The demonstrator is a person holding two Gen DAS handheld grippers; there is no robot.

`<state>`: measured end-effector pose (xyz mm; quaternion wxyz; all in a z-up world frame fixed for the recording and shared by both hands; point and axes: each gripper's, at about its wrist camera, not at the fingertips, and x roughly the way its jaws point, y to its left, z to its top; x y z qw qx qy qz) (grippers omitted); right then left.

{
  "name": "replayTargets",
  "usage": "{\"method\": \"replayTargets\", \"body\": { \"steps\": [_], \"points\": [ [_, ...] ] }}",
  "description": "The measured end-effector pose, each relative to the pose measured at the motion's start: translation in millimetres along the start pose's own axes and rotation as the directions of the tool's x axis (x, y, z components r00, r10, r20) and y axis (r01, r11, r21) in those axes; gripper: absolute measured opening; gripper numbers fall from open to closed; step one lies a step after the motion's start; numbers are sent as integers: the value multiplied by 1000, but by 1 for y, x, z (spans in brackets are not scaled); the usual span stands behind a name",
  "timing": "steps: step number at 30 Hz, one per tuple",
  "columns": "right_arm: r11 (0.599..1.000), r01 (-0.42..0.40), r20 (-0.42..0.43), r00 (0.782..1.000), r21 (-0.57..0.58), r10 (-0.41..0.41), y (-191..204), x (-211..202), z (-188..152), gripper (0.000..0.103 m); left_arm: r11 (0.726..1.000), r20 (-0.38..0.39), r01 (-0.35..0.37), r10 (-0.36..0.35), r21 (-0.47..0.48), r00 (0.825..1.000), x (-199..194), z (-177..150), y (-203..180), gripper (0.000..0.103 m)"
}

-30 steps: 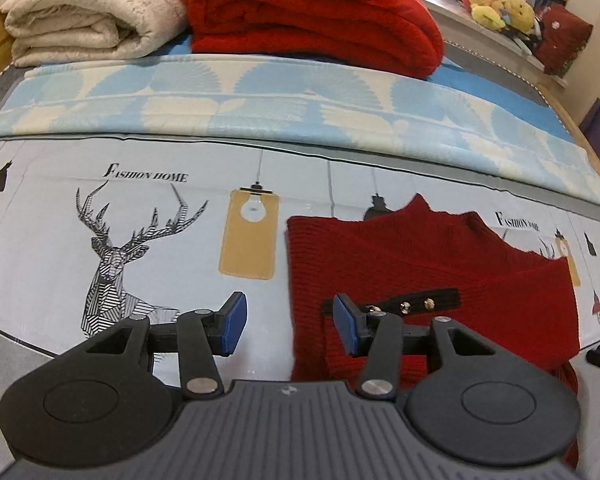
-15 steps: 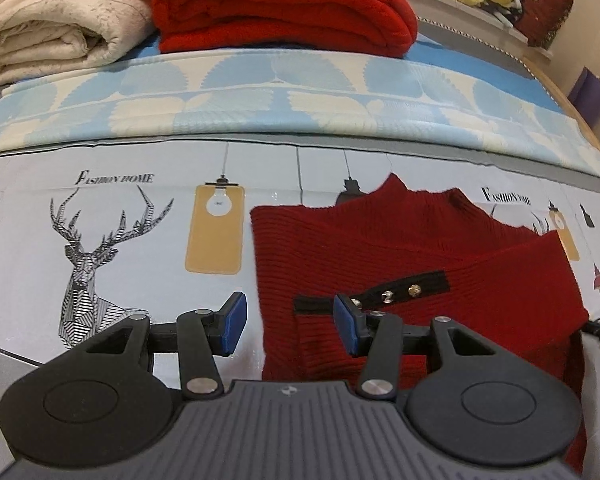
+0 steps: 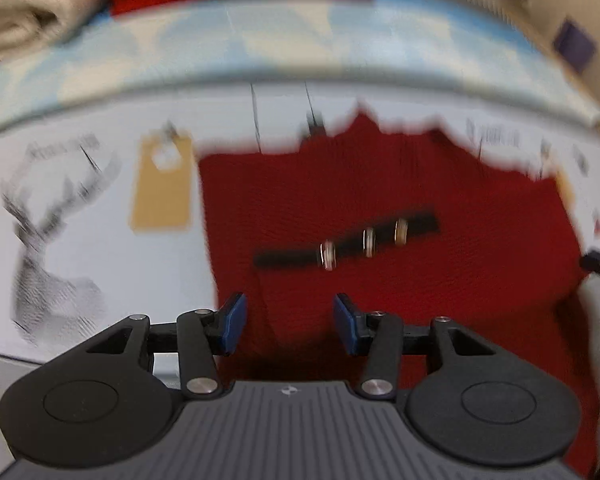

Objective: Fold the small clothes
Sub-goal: 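Release the sleeve and pull both tools back from the folded sweater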

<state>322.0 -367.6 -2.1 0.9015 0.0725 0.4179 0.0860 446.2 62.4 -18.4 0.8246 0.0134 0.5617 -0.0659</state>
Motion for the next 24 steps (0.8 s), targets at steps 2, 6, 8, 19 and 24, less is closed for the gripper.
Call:
{"method": "replayTargets", "body": {
  "steps": [2,6,8,19,24],
  "points": [
    [994,79,-94,992,-80,-87,5,23,-10,32,997,-65,-56,59,55,996,28,-15,-5,54],
    [993,94,-96,990,-72,-101,7,21,-7,32,991,-33,-94,97,94,995,23,-19,-14,59],
    [996,90,-83,992,-28,-92,5,13,-4,32,996,12,-62,61,70,998,7,-16,-13,59],
    [996,92,148,985,0,-91,29,-97,-2,34,997,188,-80,77,9,979,-56,-49,-17,61],
    [999,41,268,963,-20,-34,46,-175,-25,43,998,327,-55,46,20,944,-127,-88,-30,76]
  ]
}}
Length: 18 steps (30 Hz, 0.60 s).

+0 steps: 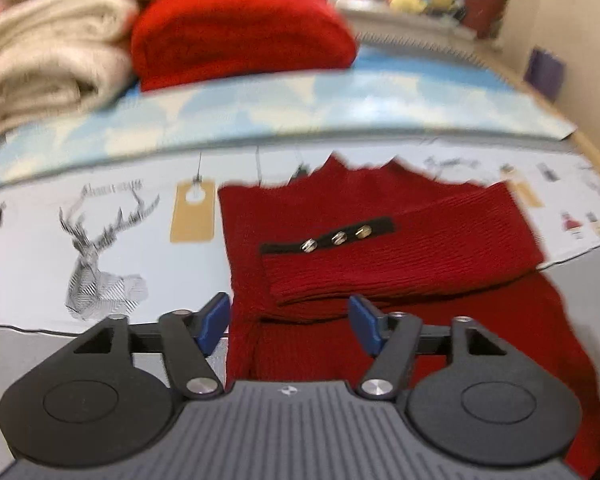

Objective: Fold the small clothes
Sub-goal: 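Release the sleeve and pull both tools back from the folded sweater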

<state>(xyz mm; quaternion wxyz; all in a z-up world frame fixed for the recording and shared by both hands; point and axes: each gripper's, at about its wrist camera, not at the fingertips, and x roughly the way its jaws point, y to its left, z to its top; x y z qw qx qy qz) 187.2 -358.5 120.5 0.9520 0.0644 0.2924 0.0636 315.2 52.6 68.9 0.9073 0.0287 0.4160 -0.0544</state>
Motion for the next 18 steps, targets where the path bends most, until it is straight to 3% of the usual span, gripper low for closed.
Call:
{"method": "replayTargets", "body": {
  "steps": [3,6,9,11,13,14,15,18],
  "points": [
    [999,-8,40,999,42,7,2,-41,-20,46,1000,73,26,-27,6,997,-50,-21,-6,80],
    [997,7,28,1000,80,-9,0,-68,-56,47,999,113,49,-49,2,992,-89,-57,-9,81],
    [992,37,-42,999,125,-32,-3,-79,-88,47,999,120,46,-48,21,992,-107,-104,-17,80],
    [993,66,-48,997,103,-61,-2,-87,-96,47,998,83,33,-37,47,996,-106,-138,-23,75],
    [995,67,-18,998,76,-66,-2,-95,-108,47,998,1,40,-40,56,999,-104,-159,-26,47],
    [995,72,-21,997,69,-70,-5,-96,-119,47,997,-31,58,-56,53,998,-103,-163,-27,38],
    [994,83,-48,996,66,-80,-7,-94,-129,47,994,-50,92,-89,55,995,-106,-164,-27,19],
    [988,126,-113,987,84,-116,-17,-86,-154,47,992,-16,109,-108,57,994,-116,-165,-19,16]
  ]
}}
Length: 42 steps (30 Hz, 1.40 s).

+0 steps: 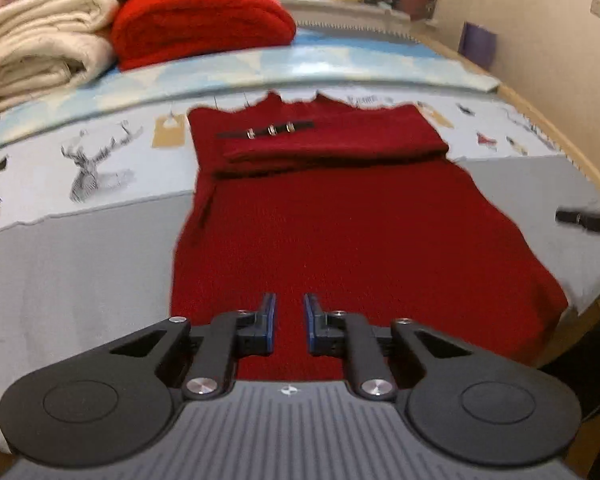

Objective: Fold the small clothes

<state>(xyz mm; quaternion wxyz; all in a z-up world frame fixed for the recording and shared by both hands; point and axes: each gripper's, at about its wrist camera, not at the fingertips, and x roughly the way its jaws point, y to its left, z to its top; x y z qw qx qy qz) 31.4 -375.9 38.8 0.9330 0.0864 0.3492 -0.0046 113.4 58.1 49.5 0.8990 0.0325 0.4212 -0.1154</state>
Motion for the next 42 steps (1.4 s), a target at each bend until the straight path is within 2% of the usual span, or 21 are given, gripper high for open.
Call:
{"method": "replayTargets", "body": {
  "steps": [4,5,6,7,10,14,16,19,22,28,36,42],
  "points": [
    [998,9,-32,999,58,-7,-4,17,-5,47,996,-22,-32,30,-87,999,17,-26,27,16],
    [998,0,-35,999,66,2,-3,20,-4,47,993,-60,-49,43,-109,997,26,-36,35,16],
    [998,-8,-40,999,64,10,-1,24,-6,47,985,-136,-98,78,-143,988,37,-42,43,16],
    [999,-7,-53,999,51,10,2,29,-7,47,976,-163,-115,85,-186,983,41,-41,51,16],
    [1000,12,-111,994,17,-10,5,43,-15,47,958,-139,-78,41,-275,990,41,-38,68,17],
    [999,49,-201,978,-3,-48,4,59,-24,47,939,-207,-113,46,-326,977,55,-42,81,19],
    [997,80,-244,967,6,-76,-1,66,-27,47,927,-237,-129,44,-353,971,61,-41,87,26],
    [992,117,-301,948,43,-99,-10,76,-32,47,911,-274,-164,59,-378,960,66,-43,97,36],
    [987,144,-340,934,71,-112,-17,81,-36,48,893,-309,-184,53,-412,949,71,-47,104,36],
    [983,166,-375,919,82,-123,-23,84,-44,51,865,-371,-193,9,-464,929,79,-58,114,36],
    [982,163,-394,912,95,-113,-29,85,-45,51,861,-370,-188,0,-473,929,73,-65,117,36],
    [984,152,-407,908,93,-102,-28,86,-46,50,872,-373,-194,15,-449,928,78,-61,112,36]
  ]
}}
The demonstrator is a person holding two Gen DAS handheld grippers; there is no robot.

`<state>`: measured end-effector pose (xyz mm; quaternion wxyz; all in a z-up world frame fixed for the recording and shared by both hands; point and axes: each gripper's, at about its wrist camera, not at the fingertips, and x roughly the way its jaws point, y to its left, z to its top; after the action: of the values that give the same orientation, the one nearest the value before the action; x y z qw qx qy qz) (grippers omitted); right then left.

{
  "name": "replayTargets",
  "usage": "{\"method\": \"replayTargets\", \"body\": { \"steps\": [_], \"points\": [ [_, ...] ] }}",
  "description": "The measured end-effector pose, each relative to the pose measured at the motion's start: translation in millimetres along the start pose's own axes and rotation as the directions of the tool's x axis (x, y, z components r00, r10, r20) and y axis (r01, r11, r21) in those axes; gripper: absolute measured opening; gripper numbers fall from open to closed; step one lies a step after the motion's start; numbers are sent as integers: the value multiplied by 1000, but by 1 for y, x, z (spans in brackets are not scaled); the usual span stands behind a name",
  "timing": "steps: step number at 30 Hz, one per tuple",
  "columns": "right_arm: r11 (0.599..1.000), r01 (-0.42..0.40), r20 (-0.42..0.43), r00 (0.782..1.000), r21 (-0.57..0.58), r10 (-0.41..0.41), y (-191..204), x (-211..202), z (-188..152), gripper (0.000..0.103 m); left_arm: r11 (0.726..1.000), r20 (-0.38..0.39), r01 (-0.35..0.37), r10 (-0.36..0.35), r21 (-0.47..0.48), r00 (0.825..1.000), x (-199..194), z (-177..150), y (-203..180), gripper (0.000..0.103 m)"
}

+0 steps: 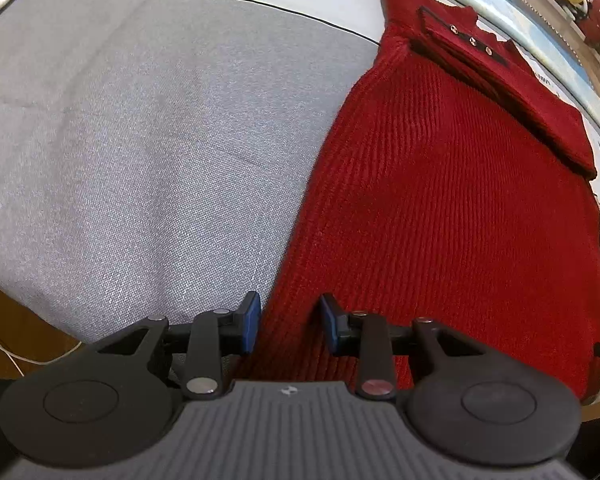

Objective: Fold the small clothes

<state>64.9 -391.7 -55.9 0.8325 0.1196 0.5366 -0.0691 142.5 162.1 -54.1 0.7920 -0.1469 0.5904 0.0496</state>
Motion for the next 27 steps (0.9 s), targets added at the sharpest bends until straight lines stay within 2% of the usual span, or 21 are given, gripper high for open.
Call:
{"method": "replayTargets", "body": {
  "steps": [13,20,27],
  "points": [
    [1000,14,-3,1000,2,-14,2,0,1,51,1000,7,-14,14,4,1000,1,0,2,36],
    [1000,19,-5,1000,-12,-19,5,0,0,51,998,6,-25,24,54,1000,4,-2,-7,36],
    [1000,12,-5,1000,-29,-13,7,2,0,49,998,10,-30,29,58,1000,5,-3,-9,36]
  ]
}}
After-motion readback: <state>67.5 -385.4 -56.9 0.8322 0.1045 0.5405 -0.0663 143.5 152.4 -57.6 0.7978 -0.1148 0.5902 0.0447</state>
